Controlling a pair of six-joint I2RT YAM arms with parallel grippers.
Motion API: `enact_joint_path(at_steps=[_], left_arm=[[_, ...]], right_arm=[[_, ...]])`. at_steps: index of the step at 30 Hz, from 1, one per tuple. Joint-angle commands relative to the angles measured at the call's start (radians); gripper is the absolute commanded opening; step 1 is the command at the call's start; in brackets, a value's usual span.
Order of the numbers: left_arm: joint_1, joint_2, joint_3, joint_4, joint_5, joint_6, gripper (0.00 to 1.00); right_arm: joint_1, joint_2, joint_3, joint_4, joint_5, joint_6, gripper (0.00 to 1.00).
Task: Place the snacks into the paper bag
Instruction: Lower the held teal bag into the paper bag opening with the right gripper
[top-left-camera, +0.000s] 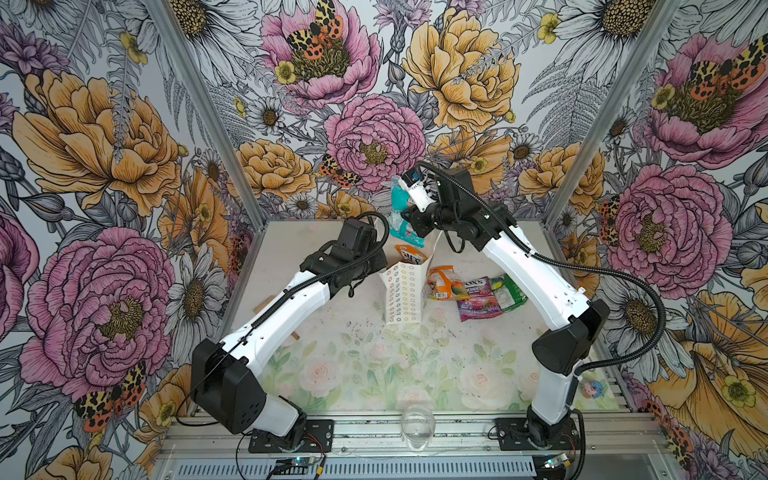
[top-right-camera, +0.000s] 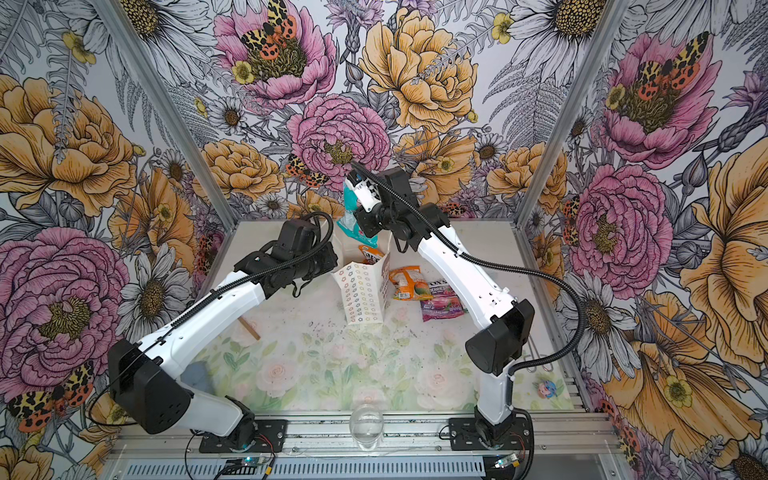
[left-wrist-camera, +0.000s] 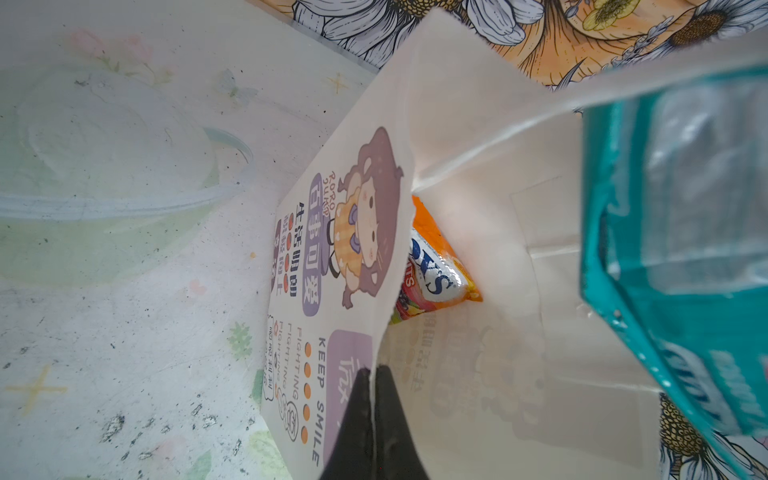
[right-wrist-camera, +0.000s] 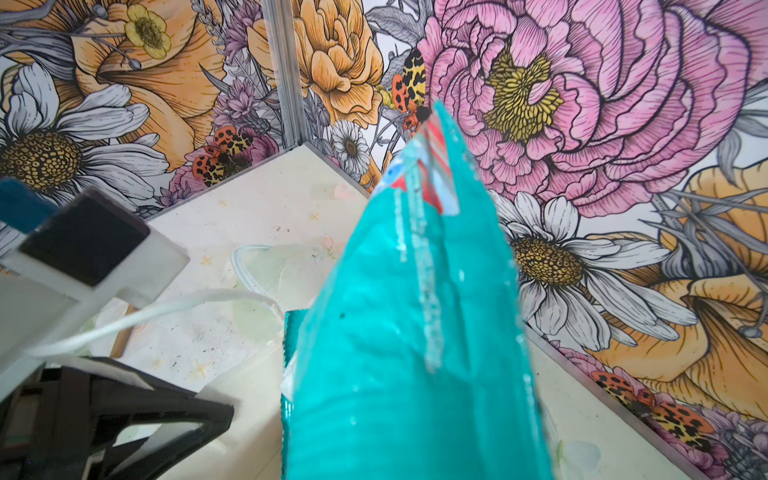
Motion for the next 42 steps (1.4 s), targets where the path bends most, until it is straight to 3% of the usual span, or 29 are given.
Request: enact_joint_path(at_steps=[1,10,16,42], left_arm=[[-0.001,-0.014,0.005,-0.007,0.009,0.017,0.0],[0.0,-0.015,0.005,-0.007,0.01,0.015,0.0],[0.0,-0.015,0.01,-0.006,0.01,0.013,0.0],[-0.008,-0.016,0.013,-0.007,0.002,0.012,0.0]], right_arm=[[0.001,-0.014,-0.022,0.033,-0.013,-0.023,0.0],[0.001,-0.043,-0.101,0.032,-0.027,-0.032,0.0],[0.002,-0.092,-0.157,0.022,-0.111,-0.026,0.0],[0.018,-0.06,-0.086,-0.217,-0.241,-0.034,0.0]])
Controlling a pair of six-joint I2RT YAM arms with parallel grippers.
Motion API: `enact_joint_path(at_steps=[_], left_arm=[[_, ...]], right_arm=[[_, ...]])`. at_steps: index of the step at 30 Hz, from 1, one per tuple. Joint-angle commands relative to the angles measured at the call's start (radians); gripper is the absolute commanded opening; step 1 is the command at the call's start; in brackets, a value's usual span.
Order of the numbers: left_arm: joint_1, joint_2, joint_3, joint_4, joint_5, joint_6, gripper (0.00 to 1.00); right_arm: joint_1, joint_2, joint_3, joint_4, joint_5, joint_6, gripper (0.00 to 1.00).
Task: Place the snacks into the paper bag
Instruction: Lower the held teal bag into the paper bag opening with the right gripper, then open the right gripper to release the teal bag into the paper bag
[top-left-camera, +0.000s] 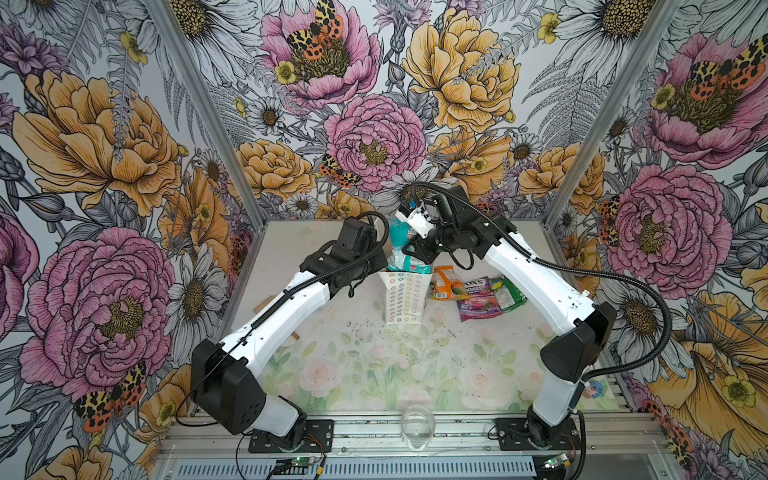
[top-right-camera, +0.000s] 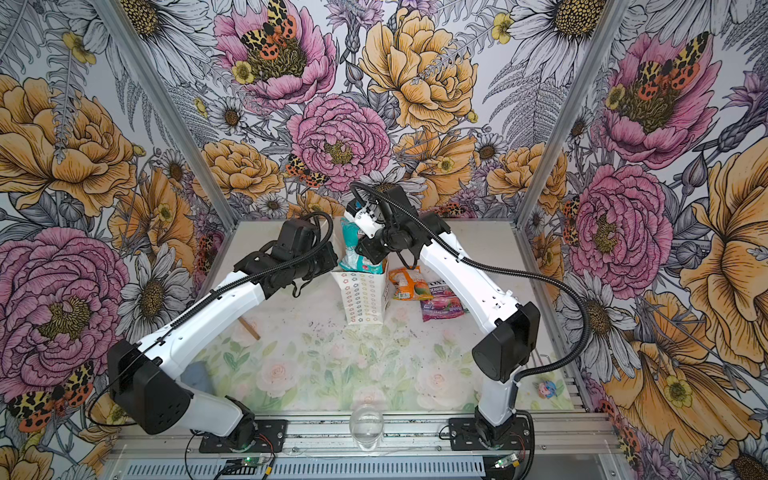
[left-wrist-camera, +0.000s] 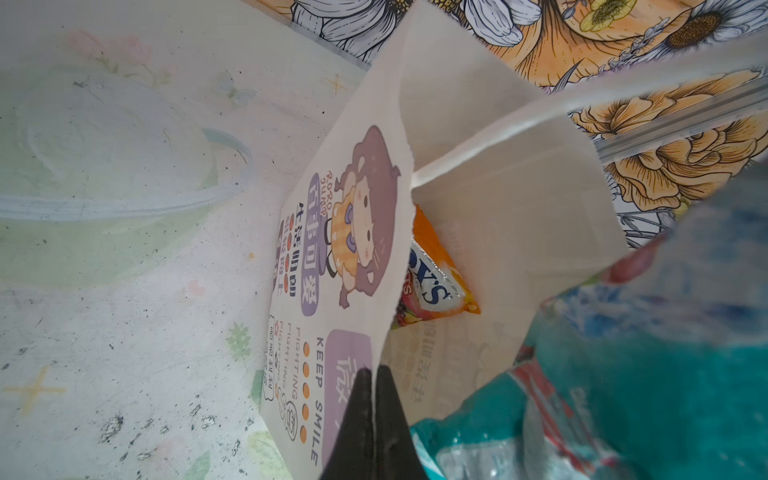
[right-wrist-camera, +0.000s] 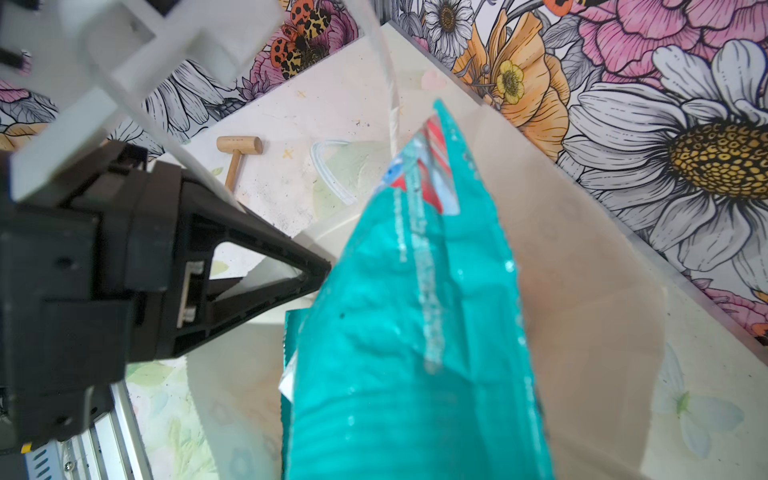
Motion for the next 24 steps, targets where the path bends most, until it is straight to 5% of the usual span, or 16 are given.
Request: enact_joint_path(at_steps=[1,10,24], left_arm=[[-0.005,-0.014,0.012,-0.007,0.002,0.012,0.0],[-0.003,-0.017,0.009,-0.008,0.001,0.014,0.0],[0.0,-0.011,0.009,-0.008,0.001,0.014,0.0]], right_arm=[[0.008,0.005,0.041,-0.016,-0.042,-0.008,0.0],[0.011,0.04,0.047,-0.036,-0.051,-0.004,0.0],[0.013,0.049,0.063,-0.036,-0.013,-0.005,0.3]])
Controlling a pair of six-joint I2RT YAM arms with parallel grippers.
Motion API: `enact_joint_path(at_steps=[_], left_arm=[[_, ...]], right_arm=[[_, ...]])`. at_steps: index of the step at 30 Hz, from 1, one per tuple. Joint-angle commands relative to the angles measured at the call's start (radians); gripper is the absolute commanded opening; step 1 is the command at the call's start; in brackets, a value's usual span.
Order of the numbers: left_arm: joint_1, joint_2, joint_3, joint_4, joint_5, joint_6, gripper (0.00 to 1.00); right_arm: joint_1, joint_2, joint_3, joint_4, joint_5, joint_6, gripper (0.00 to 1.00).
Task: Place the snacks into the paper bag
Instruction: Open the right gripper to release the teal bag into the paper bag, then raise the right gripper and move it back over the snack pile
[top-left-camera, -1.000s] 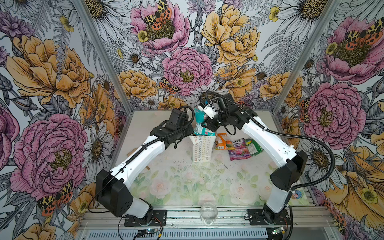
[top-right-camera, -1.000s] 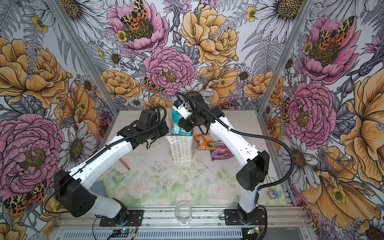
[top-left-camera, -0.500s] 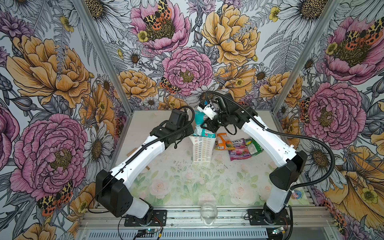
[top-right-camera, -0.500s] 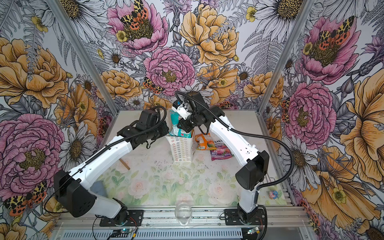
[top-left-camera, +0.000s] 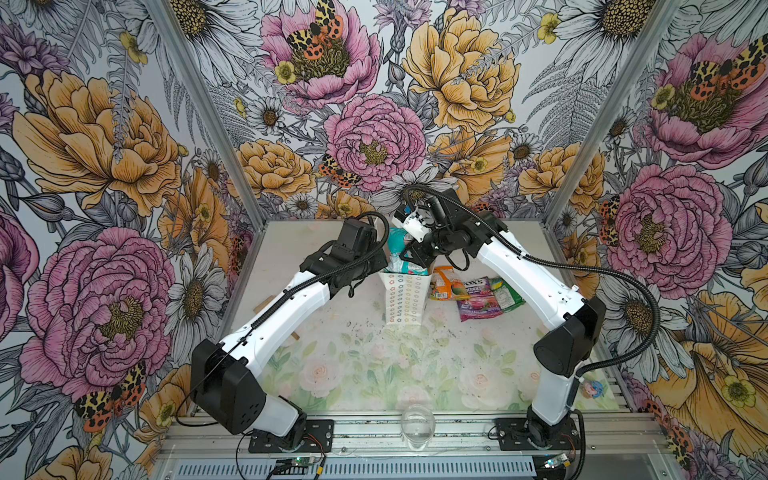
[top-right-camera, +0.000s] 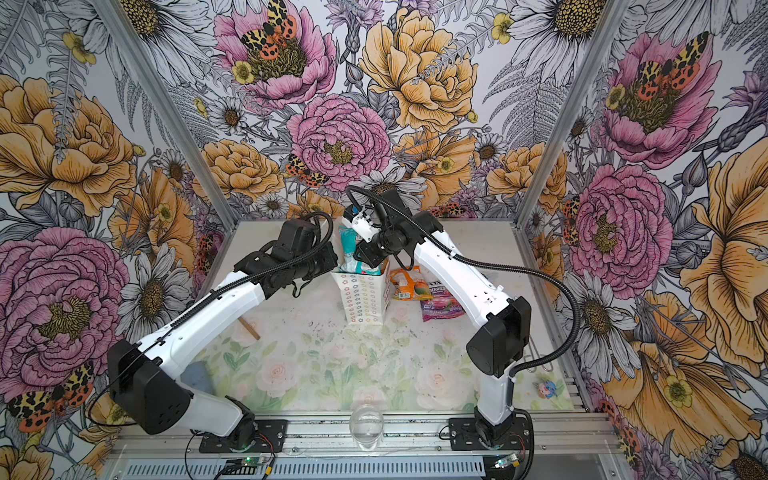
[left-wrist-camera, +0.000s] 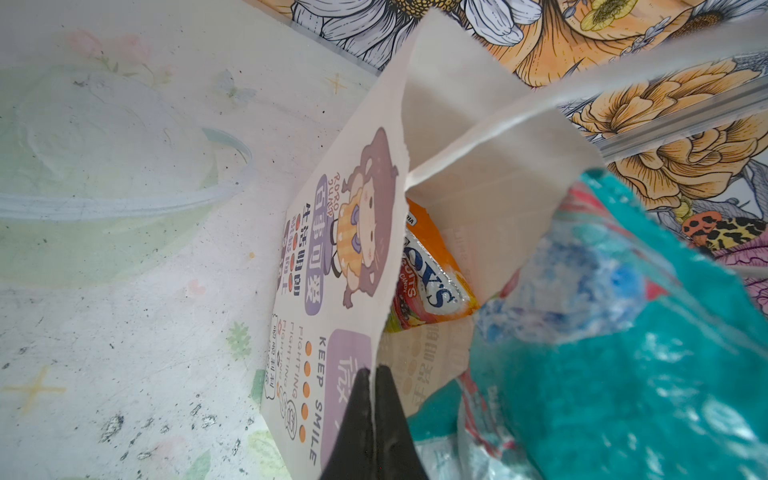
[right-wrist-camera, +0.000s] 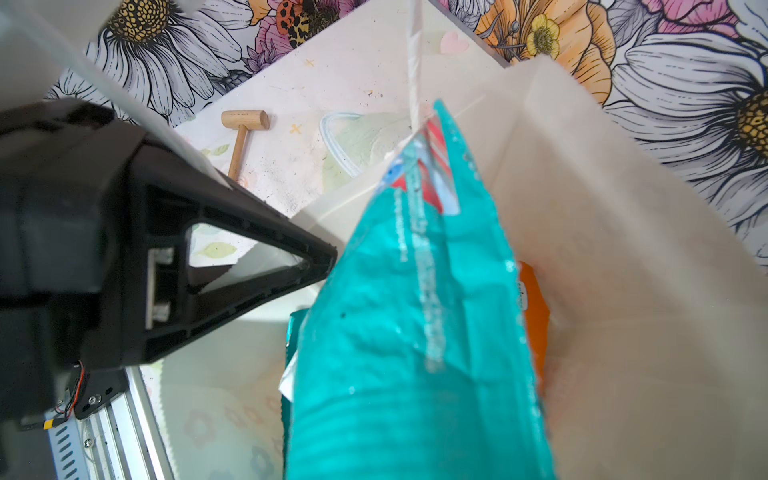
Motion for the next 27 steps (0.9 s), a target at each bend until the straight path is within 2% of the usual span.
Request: enact_joint_path(at_steps=[1,6,18,27], left_arm=[[0.0,-0.01,0.009,-0.007,0.001,0.014,0.0],[0.001,-0.008,0.01,-0.007,0.001,0.014,0.0],[0.0,-0.005,0.01,-0.006,0.001,0.014,0.0],[0.001,-0.005,0.01,-0.007,0.001,0.014,0.0]], right_arm=[[0.008,0.0,0.045,0.001,0.006,-0.005,0.32],[0.008,-0.003,0.05,0.001,0.025,-0.002,0.39],[0.008,-0.01,0.05,0.001,0.044,-0.002,0.46],[0.008,-0.023,0.071,0.002,0.085,-0.008,0.56]])
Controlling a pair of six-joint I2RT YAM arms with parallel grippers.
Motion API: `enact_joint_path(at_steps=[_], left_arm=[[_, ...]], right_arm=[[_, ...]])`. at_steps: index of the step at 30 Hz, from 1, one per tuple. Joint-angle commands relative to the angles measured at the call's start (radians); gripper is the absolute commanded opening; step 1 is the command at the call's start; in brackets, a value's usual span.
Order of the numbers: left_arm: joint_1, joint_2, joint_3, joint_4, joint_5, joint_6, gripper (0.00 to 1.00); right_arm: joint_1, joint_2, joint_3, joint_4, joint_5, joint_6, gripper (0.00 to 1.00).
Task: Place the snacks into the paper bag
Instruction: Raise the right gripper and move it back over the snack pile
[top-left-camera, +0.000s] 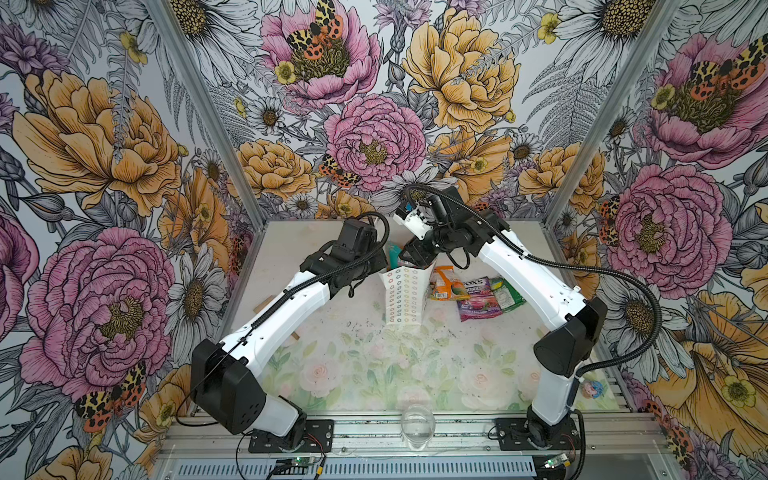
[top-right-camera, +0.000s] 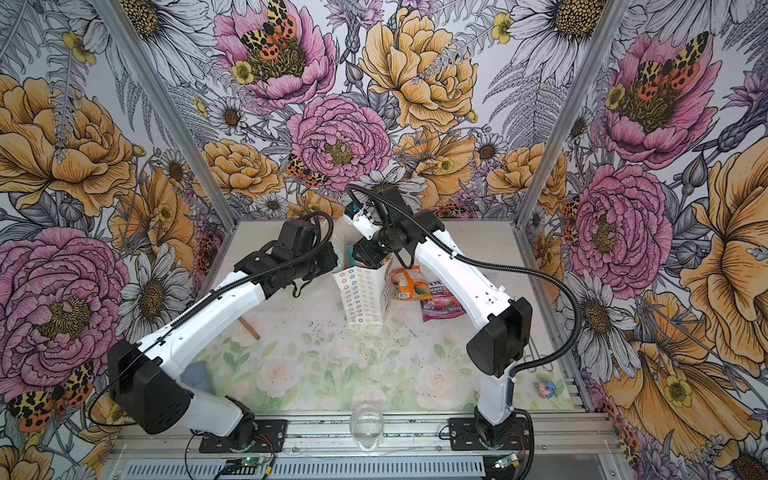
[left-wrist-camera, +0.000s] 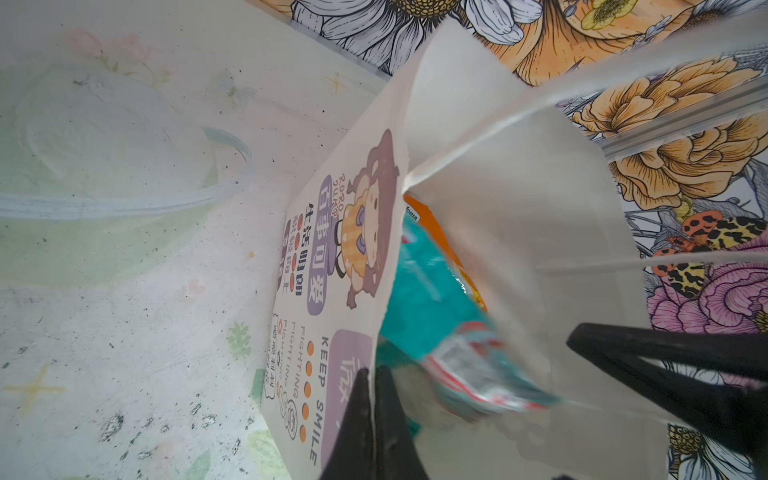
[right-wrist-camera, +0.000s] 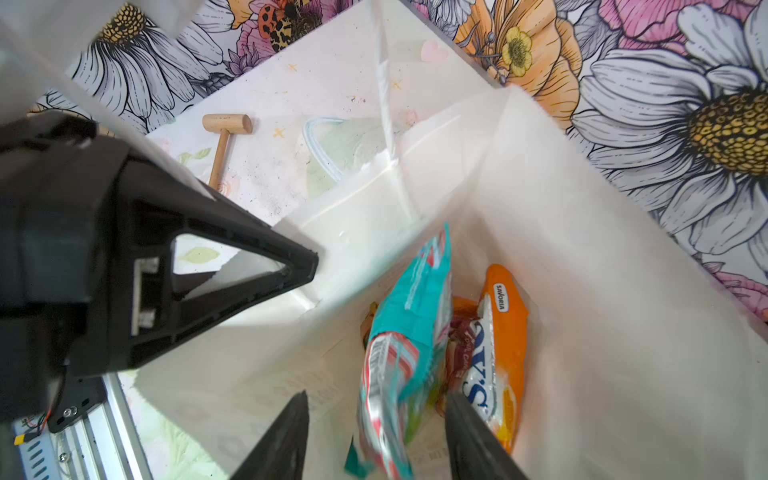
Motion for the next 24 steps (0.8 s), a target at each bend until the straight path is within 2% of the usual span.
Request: enact_joint_path(at_steps=[1,13,24], left_arm=[[0.0,-0.005,0.01,-0.005,0.002,0.014,0.0],[0.001,-0.004,0.014,-0.006,0.005,0.015,0.0],[-0.003,-0.014,0.029,-0.006,0.013,0.02,0.0]], right_arm=[[0.008,-0.025,0.048,0.009,0.04,-0.005,0.56],[0.009,-0.124,0.086,0.008,0.075,0.0,0.57],[0.004,-0.298,0.05,0.008,0.098,0.078,0.71]])
